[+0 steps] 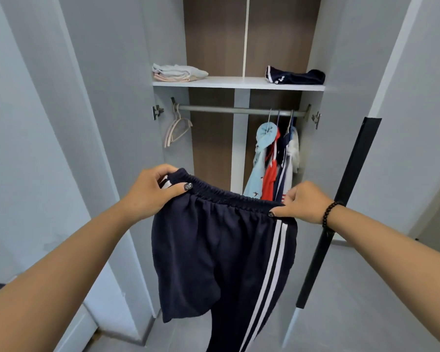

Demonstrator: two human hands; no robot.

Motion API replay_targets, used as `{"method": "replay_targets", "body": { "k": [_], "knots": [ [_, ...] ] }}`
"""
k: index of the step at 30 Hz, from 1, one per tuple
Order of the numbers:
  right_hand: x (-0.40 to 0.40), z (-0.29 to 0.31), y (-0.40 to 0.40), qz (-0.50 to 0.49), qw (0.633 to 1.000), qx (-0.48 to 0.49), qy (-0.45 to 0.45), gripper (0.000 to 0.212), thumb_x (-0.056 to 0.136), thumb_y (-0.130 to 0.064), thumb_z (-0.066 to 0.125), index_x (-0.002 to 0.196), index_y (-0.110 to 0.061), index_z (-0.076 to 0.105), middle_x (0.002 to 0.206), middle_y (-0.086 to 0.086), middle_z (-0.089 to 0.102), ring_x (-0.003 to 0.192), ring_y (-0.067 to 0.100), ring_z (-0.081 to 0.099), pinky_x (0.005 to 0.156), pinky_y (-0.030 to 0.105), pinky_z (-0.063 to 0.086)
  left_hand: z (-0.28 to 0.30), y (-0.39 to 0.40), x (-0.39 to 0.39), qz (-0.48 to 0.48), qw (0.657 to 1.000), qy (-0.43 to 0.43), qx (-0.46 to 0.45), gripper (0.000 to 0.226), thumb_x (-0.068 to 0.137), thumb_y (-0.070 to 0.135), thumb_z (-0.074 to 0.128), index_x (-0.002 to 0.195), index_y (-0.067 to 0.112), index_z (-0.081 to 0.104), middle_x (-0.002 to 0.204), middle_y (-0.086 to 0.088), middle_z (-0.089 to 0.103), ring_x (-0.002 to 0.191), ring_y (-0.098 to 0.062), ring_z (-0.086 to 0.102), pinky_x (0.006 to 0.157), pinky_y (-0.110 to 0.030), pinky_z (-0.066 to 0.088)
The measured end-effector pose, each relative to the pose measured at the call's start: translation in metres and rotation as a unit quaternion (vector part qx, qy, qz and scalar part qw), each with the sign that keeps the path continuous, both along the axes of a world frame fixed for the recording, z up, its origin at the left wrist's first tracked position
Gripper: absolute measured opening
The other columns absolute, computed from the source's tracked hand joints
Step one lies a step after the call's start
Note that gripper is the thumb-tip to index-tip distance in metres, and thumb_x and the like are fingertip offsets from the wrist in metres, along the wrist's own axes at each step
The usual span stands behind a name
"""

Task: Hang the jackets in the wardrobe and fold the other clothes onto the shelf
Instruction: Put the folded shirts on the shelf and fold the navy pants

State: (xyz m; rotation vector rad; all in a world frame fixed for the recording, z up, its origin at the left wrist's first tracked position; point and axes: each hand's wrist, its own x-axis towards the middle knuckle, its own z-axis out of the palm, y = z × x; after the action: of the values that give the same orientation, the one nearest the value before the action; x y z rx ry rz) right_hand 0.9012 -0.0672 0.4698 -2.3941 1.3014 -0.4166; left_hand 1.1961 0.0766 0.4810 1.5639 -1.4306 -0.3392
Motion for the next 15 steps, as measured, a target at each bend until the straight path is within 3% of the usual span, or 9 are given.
{"method": "replay_targets", "body": {
  "k": [4, 9, 12, 15],
  "knots": [
    [-0.002, 0.019, 0.001, -0.033, 0.995, -0.074, -0.062, 0.035, 0.069, -0.021, 0.077, 0.058, -0.016, 0.045, 0.055, -0.005, 0.048, 0.051, 0.009, 0.044, 0.045, 0.014, 0.035, 0.007, 0.006, 0.0, 0.026, 0.995, -0.076, 0.053, 0.015, 0.081, 0.026, 0.077, 0.093, 0.022, 0.07, 0.086, 0.011, 0.069, 0.076, -0.006, 0.06, 0.069, -0.017, 0.045],
    [0.002, 0.025, 0.004, -0.049, 0.985, -0.111, -0.12, 0.022, 0.071, -0.017, 0.065, 0.073, -0.021, 0.044, 0.066, -0.001, 0.054, 0.058, 0.017, 0.051, 0.053, 0.03, 0.046, -0.002, 0.005, -0.018, 0.088, 0.984, -0.103, 0.118, 0.019, 0.087, 0.041, 0.066, 0.077, 0.025, 0.066, 0.071, 0.012, 0.061, 0.066, -0.006, 0.054, 0.054, -0.019, 0.036],
    [0.009, 0.024, 0.011, -0.071, 0.984, -0.065, -0.153, 0.018, 0.074, -0.016, 0.063, 0.082, -0.021, 0.048, 0.073, -0.001, 0.055, 0.064, 0.015, 0.052, 0.053, 0.027, 0.044, -0.01, 0.005, -0.036, 0.085, 0.989, 0.056, 0.111, 0.016, 0.088, 0.042, 0.065, 0.086, 0.026, 0.071, 0.082, 0.012, 0.07, 0.078, -0.008, 0.064, 0.06, -0.02, 0.044],
    [0.019, 0.022, 0.02, -0.101, 0.978, -0.02, -0.183, 0.014, 0.076, -0.016, 0.062, 0.084, -0.02, 0.051, 0.08, 0.0, 0.056, 0.073, 0.018, 0.056, 0.056, 0.027, 0.044, -0.014, 0.008, -0.056, 0.043, 0.969, 0.22, 0.105, 0.014, 0.089, 0.04, 0.065, 0.09, 0.028, 0.073, 0.086, 0.013, 0.075, 0.083, -0.009, 0.071, 0.063, -0.019, 0.05]
  ]
}}
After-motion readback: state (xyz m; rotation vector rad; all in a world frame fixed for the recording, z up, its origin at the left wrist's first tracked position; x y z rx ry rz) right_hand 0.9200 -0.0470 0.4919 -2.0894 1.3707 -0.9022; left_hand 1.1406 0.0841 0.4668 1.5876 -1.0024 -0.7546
